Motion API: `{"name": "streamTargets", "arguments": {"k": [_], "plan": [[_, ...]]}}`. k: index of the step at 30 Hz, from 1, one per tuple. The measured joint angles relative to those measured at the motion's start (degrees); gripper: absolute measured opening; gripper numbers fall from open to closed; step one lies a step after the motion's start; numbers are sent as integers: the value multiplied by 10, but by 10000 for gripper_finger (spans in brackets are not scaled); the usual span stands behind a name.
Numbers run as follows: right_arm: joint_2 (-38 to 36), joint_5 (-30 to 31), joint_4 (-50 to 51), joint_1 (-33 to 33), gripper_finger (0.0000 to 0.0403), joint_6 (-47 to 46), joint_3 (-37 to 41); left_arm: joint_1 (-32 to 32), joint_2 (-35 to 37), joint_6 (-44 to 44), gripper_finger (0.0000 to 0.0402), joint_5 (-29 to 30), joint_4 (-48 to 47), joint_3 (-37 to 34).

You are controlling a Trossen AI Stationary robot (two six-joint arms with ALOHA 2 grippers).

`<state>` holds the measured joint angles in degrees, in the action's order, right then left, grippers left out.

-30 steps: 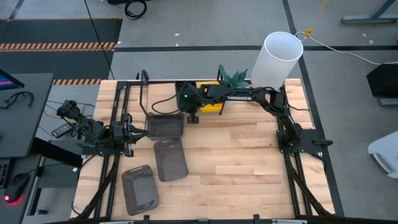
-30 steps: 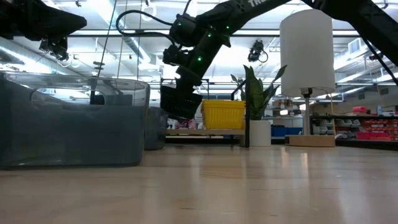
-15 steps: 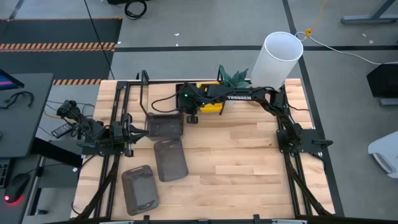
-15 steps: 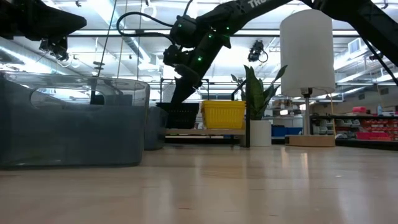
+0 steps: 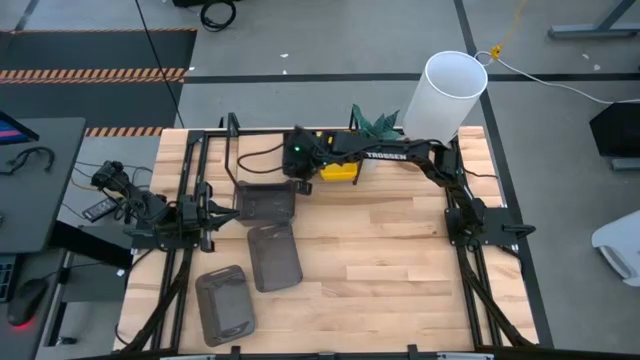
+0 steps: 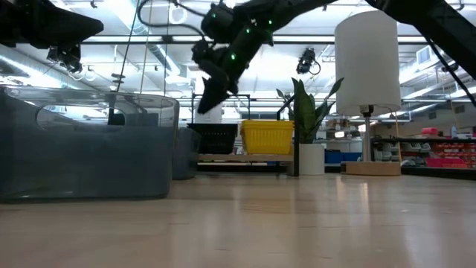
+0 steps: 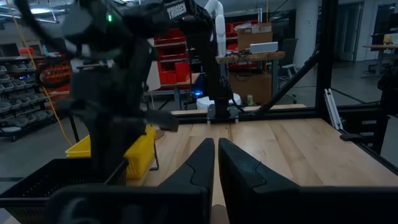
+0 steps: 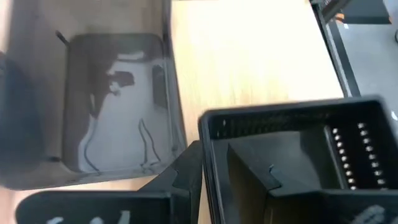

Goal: Stack baskets on shelf by color
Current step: Move the top black bin to the center of the table

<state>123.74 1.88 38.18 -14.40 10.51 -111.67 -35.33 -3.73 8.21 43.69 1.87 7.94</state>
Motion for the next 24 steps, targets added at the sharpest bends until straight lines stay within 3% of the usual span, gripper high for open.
{"name": "streamTargets", "arguments": {"k": [4,8,13,18,24], "plan": [[-1,-23,21,10,84,17,-20,0,0,0,33,0,0,0],[-1,-77,73,40,92,118,-14,0,0,0,38,0,0,0],[2,-14,77,89,123,165,10,0,0,0,34,0,0,0],[-1,-4,71,119,164,182,8,0,0,0,28,0,0,0],[-1,0,99,131,203,362,8,0,0,0,35,0,0,0]]}}
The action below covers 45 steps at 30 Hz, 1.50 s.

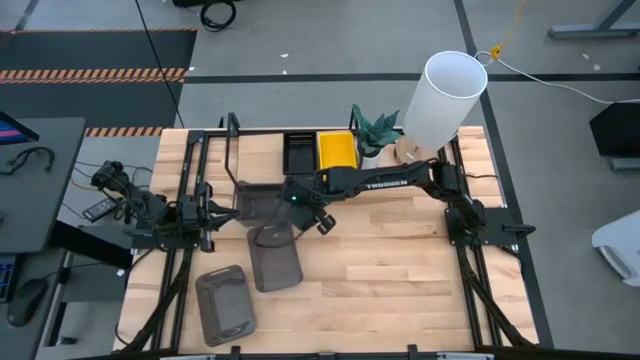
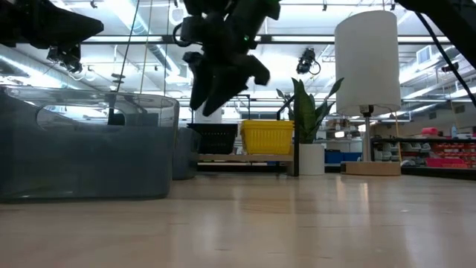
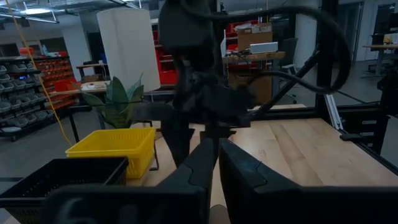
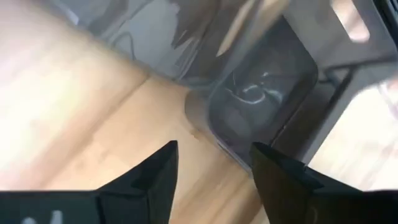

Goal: Stack baskets on shelf by color
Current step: Move the top black bin to the center of the table

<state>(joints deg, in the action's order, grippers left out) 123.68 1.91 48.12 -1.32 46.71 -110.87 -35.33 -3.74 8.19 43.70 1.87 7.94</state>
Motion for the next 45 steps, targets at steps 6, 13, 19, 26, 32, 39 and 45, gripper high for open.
{"name": "streamTargets", "arguments": {"k": [6,13,19,26,32,39,45], "plan": [[2,60,-32,1,223,129,40,0,0,0,37,0,0,0],[1,66,-38,-7,221,158,50,0,0,0,28,0,0,0],[1,61,-59,-7,219,234,49,0,0,0,36,0,0,0],[1,41,-87,-12,219,258,53,0,0,0,35,0,0,0],[0,20,-151,-27,219,282,103,0,0,0,28,0,0,0],[0,-2,-243,-34,219,275,157,0,0,0,38,0,0,0],[0,-1,-224,-26,219,240,166,0,0,0,37,0,0,0]]}}
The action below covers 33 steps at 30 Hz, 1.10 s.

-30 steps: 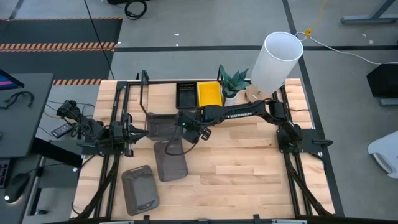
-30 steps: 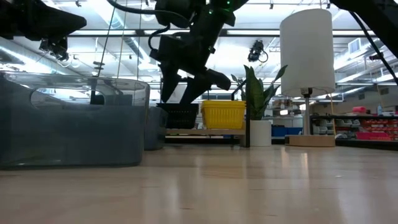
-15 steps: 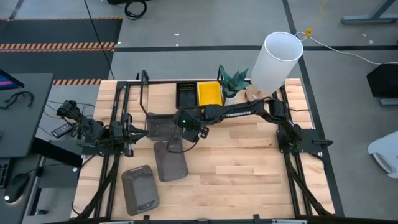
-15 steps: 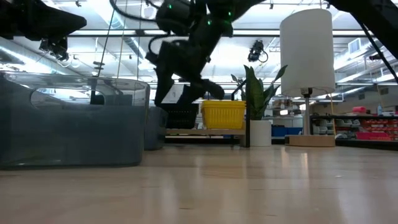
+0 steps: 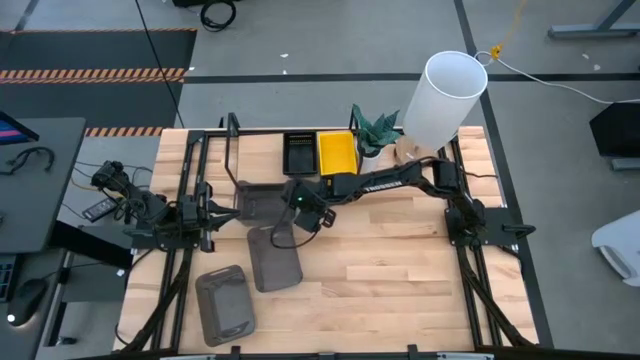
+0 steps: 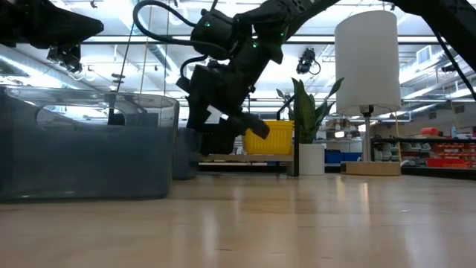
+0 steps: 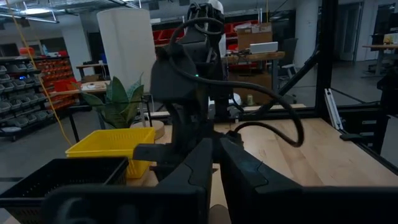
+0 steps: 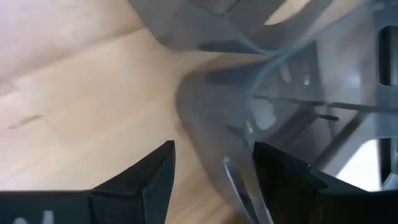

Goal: Stack baskets on shelf by color
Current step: Move the top black bin to the center of the table

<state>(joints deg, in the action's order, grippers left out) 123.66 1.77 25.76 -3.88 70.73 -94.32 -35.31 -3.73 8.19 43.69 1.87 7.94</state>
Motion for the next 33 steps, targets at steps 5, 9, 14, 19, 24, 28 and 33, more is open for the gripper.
{"name": "streamTargets", "arguments": {"k": [5,9,14,19,24,28,33], "plan": [[0,16,48,14,219,-43,-2,0,0,0,29,0,0,0],[0,50,86,26,219,-74,-2,0,0,0,30,0,0,0],[-3,80,147,29,219,-123,-2,0,0,0,38,0,0,0],[-22,79,215,34,213,-187,-2,0,0,0,36,0,0,0],[-50,58,302,44,205,-268,-2,0,0,0,28,0,0,0],[-67,26,381,60,200,-333,-2,0,0,0,30,0,0,0],[-86,-52,471,80,194,-417,-2,0,0,0,38,0,0,0]]}}
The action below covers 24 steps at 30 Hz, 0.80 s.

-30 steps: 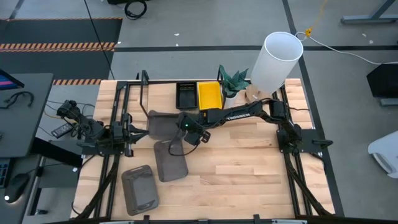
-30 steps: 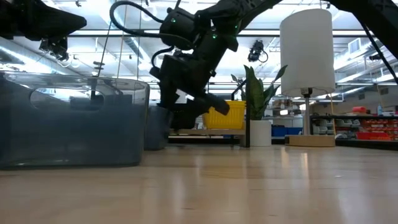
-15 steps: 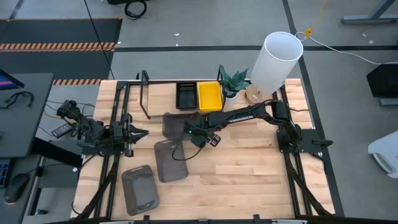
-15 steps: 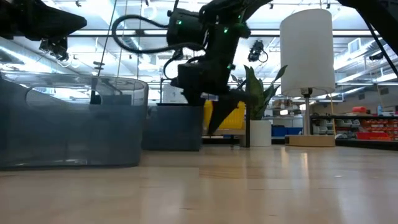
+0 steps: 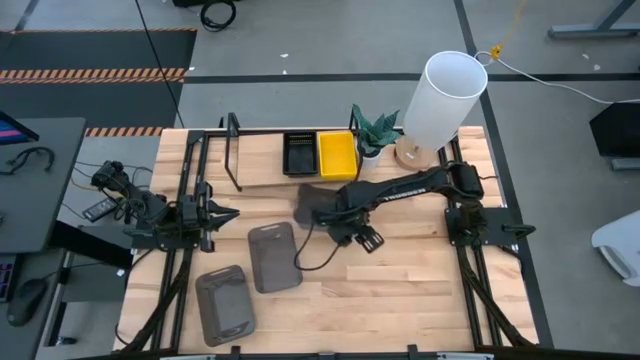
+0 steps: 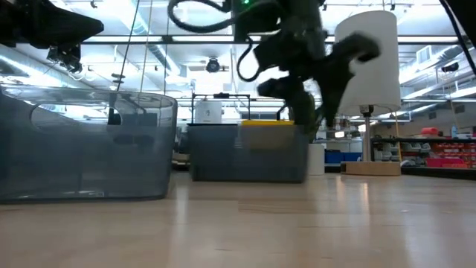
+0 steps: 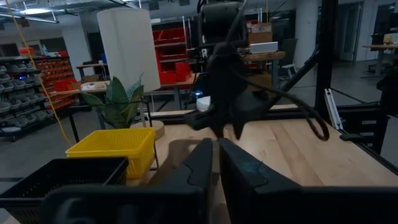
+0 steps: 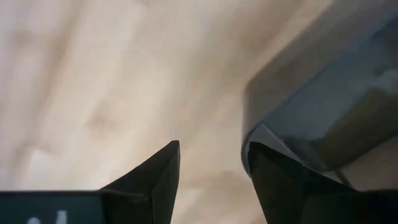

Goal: Stack baskets on shelf by color
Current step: Move the top black bin to the center of the table, then stack the middle black bin on top of the top black bin

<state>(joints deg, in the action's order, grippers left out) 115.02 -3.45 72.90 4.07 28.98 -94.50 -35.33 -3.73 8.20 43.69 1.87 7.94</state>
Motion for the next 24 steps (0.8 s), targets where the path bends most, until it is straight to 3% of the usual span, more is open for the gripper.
{"name": "streamTargets", "arguments": {"k": [4,9,17,24], "plan": [[-18,-30,28,20,189,-29,0,0,0,0,39,0,0,0],[-55,31,-7,34,182,-67,0,0,0,0,31,0,0,0],[-76,3,-271,66,174,-130,0,0,0,0,34,0,0,0],[-16,-7,-456,114,174,-194,0,0,0,0,38,0,0,0]]}}
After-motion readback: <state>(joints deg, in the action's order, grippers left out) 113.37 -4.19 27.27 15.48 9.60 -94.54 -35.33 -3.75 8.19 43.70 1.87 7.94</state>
